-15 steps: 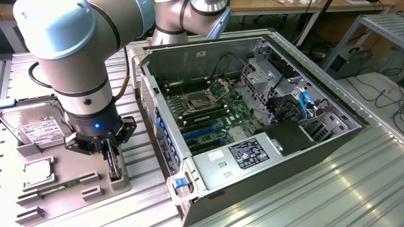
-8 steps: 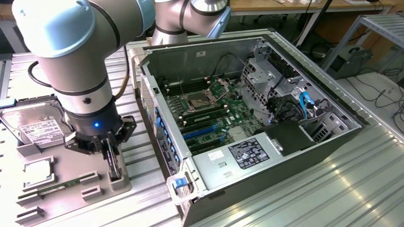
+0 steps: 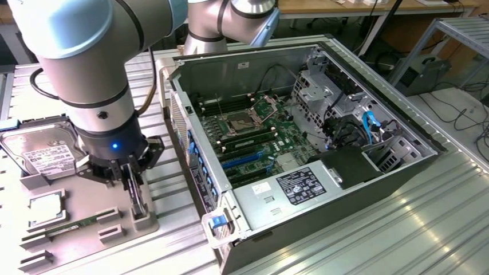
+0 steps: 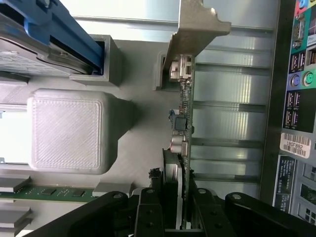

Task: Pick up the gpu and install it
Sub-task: 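Pick up the gpu and move the gpu toward the slot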

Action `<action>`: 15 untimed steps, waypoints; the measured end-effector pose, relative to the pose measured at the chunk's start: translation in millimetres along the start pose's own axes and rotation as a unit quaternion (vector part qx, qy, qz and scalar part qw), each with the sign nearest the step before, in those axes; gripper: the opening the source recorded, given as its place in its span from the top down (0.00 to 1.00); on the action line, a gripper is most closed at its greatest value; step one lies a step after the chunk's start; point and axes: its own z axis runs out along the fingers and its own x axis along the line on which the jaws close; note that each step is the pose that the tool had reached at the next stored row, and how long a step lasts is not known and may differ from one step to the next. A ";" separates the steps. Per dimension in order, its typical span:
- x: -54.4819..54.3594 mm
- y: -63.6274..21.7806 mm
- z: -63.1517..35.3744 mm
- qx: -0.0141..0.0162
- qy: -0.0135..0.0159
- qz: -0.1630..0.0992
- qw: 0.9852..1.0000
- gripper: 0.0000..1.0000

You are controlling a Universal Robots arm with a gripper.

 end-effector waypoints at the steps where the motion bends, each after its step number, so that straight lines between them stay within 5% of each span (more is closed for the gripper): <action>1: 0.0 0.0 -1.6 0.000 0.000 0.000 1.000 0.72; 15: -0.2 -0.3 -21.4 0.000 0.000 0.000 1.000 0.72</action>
